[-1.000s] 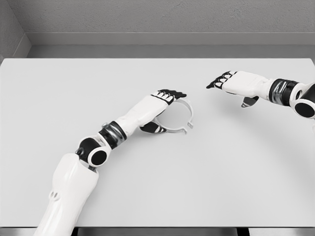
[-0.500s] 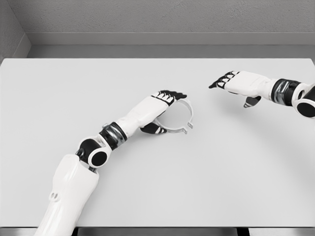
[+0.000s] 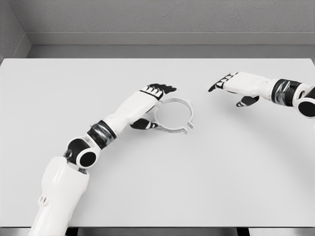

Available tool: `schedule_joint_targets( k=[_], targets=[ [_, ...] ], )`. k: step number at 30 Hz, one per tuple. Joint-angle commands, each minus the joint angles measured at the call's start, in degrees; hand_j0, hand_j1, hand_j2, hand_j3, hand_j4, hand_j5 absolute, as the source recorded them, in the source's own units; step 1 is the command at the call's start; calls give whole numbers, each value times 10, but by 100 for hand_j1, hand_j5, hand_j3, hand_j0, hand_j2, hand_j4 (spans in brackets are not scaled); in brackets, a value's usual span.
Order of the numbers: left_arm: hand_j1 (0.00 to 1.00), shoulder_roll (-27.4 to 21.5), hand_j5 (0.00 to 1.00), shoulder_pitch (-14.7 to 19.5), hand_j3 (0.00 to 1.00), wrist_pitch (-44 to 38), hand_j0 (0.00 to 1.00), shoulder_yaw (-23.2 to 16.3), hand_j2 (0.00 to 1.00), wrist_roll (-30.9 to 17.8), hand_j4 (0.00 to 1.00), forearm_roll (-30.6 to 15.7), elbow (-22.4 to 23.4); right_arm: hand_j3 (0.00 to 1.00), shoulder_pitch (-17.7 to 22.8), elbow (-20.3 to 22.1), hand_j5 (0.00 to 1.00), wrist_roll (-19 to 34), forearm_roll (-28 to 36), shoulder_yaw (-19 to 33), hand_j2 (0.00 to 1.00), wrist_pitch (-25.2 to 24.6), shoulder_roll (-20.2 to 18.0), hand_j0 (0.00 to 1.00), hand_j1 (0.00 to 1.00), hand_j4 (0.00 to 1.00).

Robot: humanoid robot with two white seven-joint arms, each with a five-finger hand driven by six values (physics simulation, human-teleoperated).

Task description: Assemble PVC drainage pipe clamps

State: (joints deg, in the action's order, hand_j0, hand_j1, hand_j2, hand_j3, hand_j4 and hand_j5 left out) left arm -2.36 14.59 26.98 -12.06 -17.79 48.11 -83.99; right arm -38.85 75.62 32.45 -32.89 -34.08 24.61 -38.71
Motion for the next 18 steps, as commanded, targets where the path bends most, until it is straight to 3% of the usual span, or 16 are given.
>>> schedule_joint_targets(
  k=[1, 10, 12, 14, 16, 18],
  targets=[
    [100, -12, 100, 0, 100, -1, 100, 13, 100, 0, 100, -4, 1, 81, 1, -4, 81, 0, 3, 1, 81, -1, 0, 81, 81, 81],
    [100, -12, 100, 8, 100, -1, 100, 5, 100, 0, 100, -1, 44, 90, 0, -4, 90, 0, 3, 1, 90, -2, 0, 90, 90, 90],
    [100, -10, 100, 8, 100, 0, 100, 2, 100, 0, 100, -1, 51, 99, 0, -5, 99, -1, 4, 1, 99, -3, 0, 99, 99, 99],
    [100, -10, 100, 8, 100, 0, 100, 0, 100, 0, 100, -1, 52, 100, 0, -6, 100, -27, 3, 0, 100, -3, 0, 100, 100, 100],
    [100, -9, 100, 15, 100, 0, 100, -2, 100, 0, 100, -1, 63, 99, 1, -5, 99, -54, 1, -11, 99, -36, -1, 99, 99, 99],
    [100, -7, 100, 18, 100, 1, 100, -7, 100, 0, 100, -1, 63, 99, 1, -5, 99, -55, 1, -12, 99, -36, -1, 99, 99, 99]
  ],
)
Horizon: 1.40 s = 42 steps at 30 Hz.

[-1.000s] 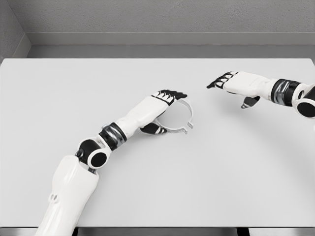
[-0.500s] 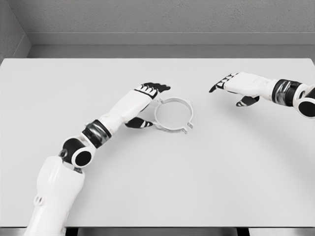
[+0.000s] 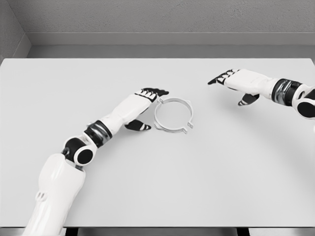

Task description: Assemble PVC drainage pipe clamps

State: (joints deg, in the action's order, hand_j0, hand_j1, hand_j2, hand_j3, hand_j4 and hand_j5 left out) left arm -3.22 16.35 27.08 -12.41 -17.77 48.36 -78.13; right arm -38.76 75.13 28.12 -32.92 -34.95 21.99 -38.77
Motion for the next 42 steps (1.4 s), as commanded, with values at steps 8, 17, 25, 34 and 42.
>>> schedule_joint_targets(
  k=[8, 17, 25, 34, 42],
  targets=[
    [100, 15, 100, 0, 100, 0, 100, -14, 100, 0, 100, -1, 3, 94, 0, 0, 94, -12, 1, -3, 94, -11, -1, 94, 94, 94],
    [100, 24, 100, 8, 100, -1, 100, -15, 100, 0, 100, 0, 5, 94, 1, 0, 94, -12, 1, -2, 94, -11, -1, 94, 94, 94],
    [100, 24, 100, 8, 100, -1, 100, -13, 100, 0, 100, 0, 4, 94, 1, 0, 94, -12, 2, -3, 94, -11, -1, 94, 94, 94],
    [100, 28, 100, 11, 100, -1, 100, -14, 100, 0, 100, 0, 5, 94, 1, 0, 94, -12, 2, -2, 94, -11, -1, 94, 94, 94],
    [100, 31, 100, 13, 100, -1, 100, -13, 100, 0, 100, 0, 6, 94, 1, 0, 94, -12, 3, -2, 94, -11, -1, 94, 94, 94]
  ],
)
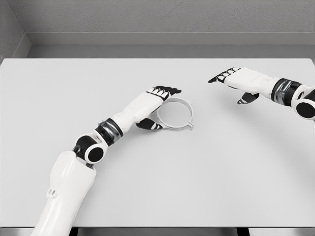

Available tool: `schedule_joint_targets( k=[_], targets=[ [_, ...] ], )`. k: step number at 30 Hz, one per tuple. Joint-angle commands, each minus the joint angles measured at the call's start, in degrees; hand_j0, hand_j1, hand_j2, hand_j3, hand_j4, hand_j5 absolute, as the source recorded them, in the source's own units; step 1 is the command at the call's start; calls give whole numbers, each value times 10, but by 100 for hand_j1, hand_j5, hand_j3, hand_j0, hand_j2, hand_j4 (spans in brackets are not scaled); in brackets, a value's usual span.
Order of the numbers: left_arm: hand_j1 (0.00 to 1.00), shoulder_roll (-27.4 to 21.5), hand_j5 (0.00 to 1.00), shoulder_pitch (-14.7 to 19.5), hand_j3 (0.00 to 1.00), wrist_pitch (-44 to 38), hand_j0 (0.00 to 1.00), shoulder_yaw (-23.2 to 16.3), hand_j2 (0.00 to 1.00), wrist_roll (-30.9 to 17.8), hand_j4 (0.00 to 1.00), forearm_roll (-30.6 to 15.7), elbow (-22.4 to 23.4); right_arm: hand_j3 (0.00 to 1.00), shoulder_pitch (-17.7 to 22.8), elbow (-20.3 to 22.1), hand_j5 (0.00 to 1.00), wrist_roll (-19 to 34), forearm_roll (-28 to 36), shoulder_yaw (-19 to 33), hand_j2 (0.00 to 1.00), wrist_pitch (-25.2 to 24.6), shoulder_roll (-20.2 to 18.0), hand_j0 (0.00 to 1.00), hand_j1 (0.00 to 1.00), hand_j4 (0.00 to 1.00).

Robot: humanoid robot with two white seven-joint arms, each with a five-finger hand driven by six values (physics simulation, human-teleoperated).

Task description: Assemble PVC drainage pipe clamps

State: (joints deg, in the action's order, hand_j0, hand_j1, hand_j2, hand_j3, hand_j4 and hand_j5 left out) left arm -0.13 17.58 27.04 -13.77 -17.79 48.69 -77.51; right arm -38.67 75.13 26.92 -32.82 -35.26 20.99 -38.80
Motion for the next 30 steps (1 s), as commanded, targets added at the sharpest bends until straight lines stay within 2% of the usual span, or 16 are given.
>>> schedule_joint_targets(
  k=[1, 8, 10, 12, 14, 15, 17, 18, 21, 22, 23, 24, 26, 28, 30],
  targets=[
    [100, 0, 100, 1, 100, -1, 100, 1, 100, 0, 100, -4, 0, 94, 0, 0, 94, 0, 2, 0, 94, -1, 0, 94, 94, 94],
    [100, -7, 100, -14, 100, -1, 100, 7, 100, 0, 100, -10, -25, 94, 0, 0, 94, 0, 3, 0, 94, -1, 0, 94, 94, 94],
    [100, -11, 100, -28, 100, -1, 100, 34, 100, 1, 100, -10, -45, 94, 0, 0, 94, 0, 2, 0, 94, -1, 0, 94, 94, 94],
    [100, -36, 100, -43, 100, 0, 100, 65, 100, 1, 100, -18, -72, 95, 0, 0, 95, 0, 3, 0, 95, -1, 0, 95, 95, 95],
    [100, -99, 100, -64, 100, 4, 100, 74, 100, 0, 100, -69, -120, 95, 0, 0, 95, 0, 3, 0, 95, -1, 0, 95, 95, 95],
    [100, -121, 100, -66, 100, 10, 100, 95, 100, 1, 100, -105, -134, 95, 0, 0, 95, 0, 3, 0, 95, -1, 0, 95, 95, 95],
    [100, -163, 100, -68, 100, 80, 100, 134, 100, 0, 100, -168, -149, 95, 1, 0, 95, 0, 3, 0, 95, 0, 0, 95, 95, 95],
    [100, -194, 100, -71, 100, 80, 100, 147, 100, 0, 100, -195, -148, 95, 1, 0, 95, 0, 3, 0, 95, 0, 0, 95, 95, 95],
    [100, -275, 100, -79, 100, 80, 100, 148, 100, 1, 100, -199, -124, 99, 0, 0, 99, 1, 3, 1, 99, 0, 0, 99, 99, 99],
    [100, -279, 100, -80, 100, 80, 100, 155, 100, 0, 100, -198, -122, 100, 0, -1, 100, 1, 3, 1, 100, 0, 0, 100, 100, 100],
    [100, -299, 100, -93, 100, 80, 100, 185, 100, 0, 100, -196, -119, 100, 0, -1, 100, 1, 4, 2, 100, 1, -1, 100, 100, 100],
    [100, -318, 100, -96, 100, 80, 100, 192, 100, 0, 100, -195, -106, 100, 0, -1, 100, 1, 4, 2, 100, 2, -1, 100, 100, 100],
    [100, -339, 100, -98, 100, 80, 100, 191, 100, 0, 100, -190, -81, 100, 1, -2, 100, 1, 4, 3, 100, 3, -1, 100, 100, 100],
    [100, -361, 100, -119, 100, 80, 100, 190, 100, 0, 100, -189, -77, 100, 0, -17, 100, 2, 4, 5, 100, 5, -1, 100, 100, 100],
    [100, -362, 100, -120, 100, 80, 100, 190, 100, 0, 100, -189, -77, 100, 0, -17, 100, 3, 3, 5, 100, 5, -2, 100, 100, 100]
  ],
)
